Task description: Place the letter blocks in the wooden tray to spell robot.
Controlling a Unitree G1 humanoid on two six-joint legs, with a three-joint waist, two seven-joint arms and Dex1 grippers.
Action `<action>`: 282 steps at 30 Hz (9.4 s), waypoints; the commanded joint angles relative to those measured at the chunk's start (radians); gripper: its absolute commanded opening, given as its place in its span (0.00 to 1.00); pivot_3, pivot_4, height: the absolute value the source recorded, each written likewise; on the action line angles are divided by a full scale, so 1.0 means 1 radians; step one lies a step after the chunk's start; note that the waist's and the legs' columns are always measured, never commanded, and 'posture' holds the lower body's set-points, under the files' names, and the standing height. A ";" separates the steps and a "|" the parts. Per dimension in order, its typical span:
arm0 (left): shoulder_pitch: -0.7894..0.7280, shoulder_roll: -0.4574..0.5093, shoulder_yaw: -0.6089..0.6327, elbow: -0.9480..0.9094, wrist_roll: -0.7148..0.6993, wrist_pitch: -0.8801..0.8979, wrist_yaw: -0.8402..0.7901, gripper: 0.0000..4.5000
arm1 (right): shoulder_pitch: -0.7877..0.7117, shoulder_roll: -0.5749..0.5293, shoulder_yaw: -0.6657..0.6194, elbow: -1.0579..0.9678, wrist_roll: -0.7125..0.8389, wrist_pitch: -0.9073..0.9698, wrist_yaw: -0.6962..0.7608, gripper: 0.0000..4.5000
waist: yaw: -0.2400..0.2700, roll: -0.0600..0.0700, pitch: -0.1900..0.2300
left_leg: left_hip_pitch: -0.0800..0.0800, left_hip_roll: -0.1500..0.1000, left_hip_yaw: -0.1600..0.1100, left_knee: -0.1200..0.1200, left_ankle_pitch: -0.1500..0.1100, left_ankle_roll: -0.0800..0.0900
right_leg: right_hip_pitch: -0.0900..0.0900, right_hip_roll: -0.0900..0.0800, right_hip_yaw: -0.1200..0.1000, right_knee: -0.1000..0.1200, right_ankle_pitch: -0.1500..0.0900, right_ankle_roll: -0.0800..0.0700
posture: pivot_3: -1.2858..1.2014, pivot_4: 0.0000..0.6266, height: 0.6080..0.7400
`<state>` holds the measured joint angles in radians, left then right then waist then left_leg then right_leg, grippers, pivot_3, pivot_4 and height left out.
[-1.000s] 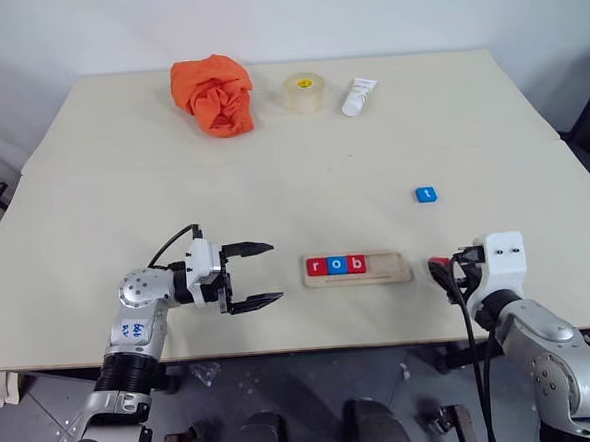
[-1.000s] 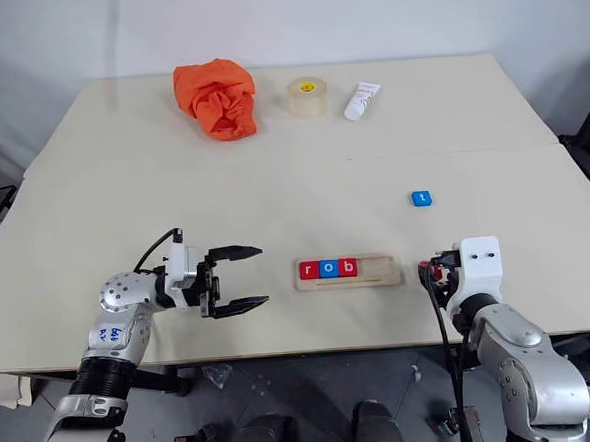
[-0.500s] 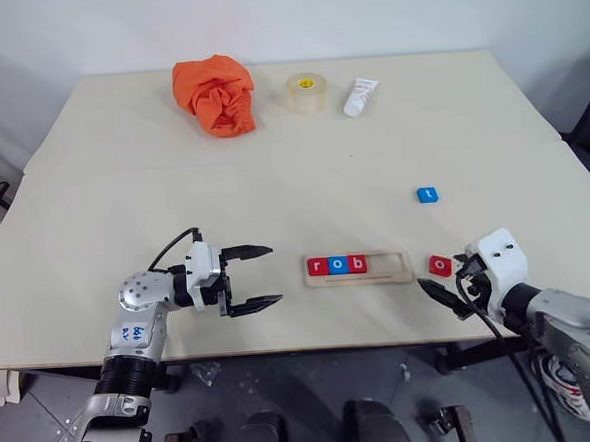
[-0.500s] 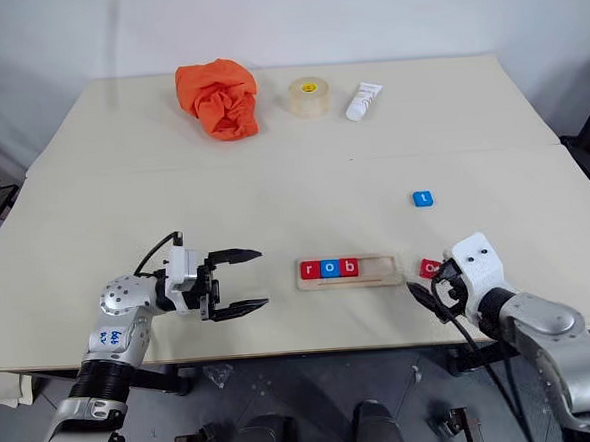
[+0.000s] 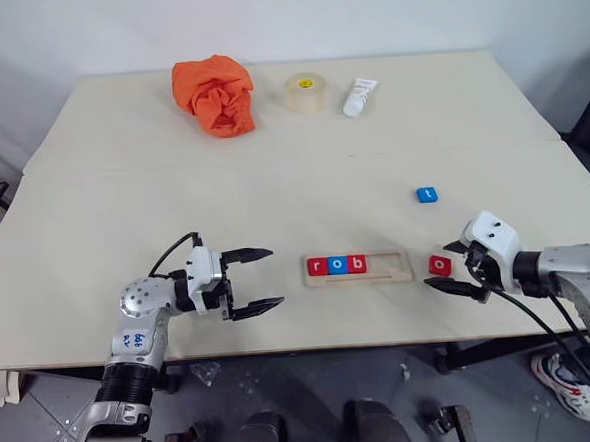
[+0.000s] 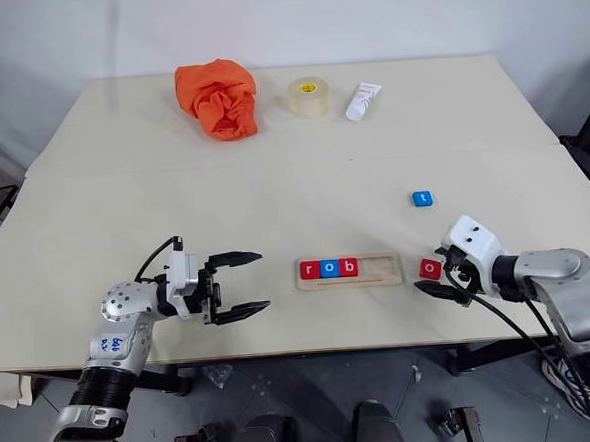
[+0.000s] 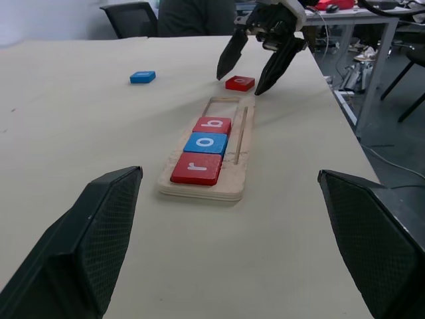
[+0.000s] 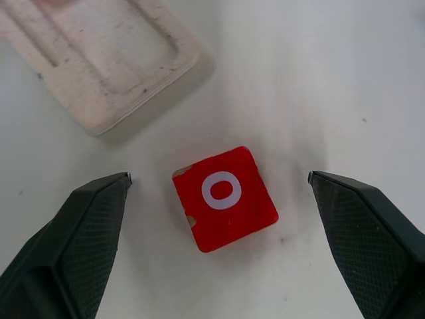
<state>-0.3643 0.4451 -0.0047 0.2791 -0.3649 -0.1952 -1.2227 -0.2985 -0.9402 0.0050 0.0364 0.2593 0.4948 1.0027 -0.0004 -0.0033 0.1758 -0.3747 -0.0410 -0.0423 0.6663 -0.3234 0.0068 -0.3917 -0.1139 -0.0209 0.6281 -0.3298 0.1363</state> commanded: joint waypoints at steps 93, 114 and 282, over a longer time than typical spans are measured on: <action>0.058 0.011 0.010 -0.119 -0.009 0.008 0.097 1.00 | -0.364 0.165 0.217 0.146 -0.170 -0.099 0.310 0.00 | -0.001 0.000 0.000 | -0.001 0.001 -0.001 0.000 0.000 -0.002 | -0.002 -0.001 -0.001 -0.001 0.001 0.000 | 0.52 0.24 1.00; 0.018 0.010 0.003 -0.068 -0.009 0.001 0.058 1.00 | -0.058 0.007 -0.219 -0.005 -0.016 0.028 0.112 0.80 | 0.008 0.000 0.000 | -0.001 0.001 -0.001 -0.001 0.000 -0.002 | -0.001 -0.001 -0.002 -0.001 0.001 0.000 | 0.52 0.24 1.00; 0.073 0.031 0.035 -0.098 -0.013 -0.023 0.071 1.00 | -0.501 0.114 0.268 0.405 -0.197 -0.313 0.515 0.32 | -0.001 0.000 0.001 | -0.001 0.001 0.000 0.000 -0.001 -0.002 | -0.002 -0.001 -0.002 -0.001 0.002 0.000 | 0.52 0.24 1.00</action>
<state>-0.2998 0.4723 0.0205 0.2121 -0.3659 -0.2087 -1.1557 -0.7794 -0.8252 0.2791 0.4425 0.0624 0.1991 1.4989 -0.0018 -0.0029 0.1768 -0.3761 -0.0397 -0.0423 0.6664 -0.3241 0.0045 -0.3938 -0.1149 -0.0233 0.6270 -0.3282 0.1358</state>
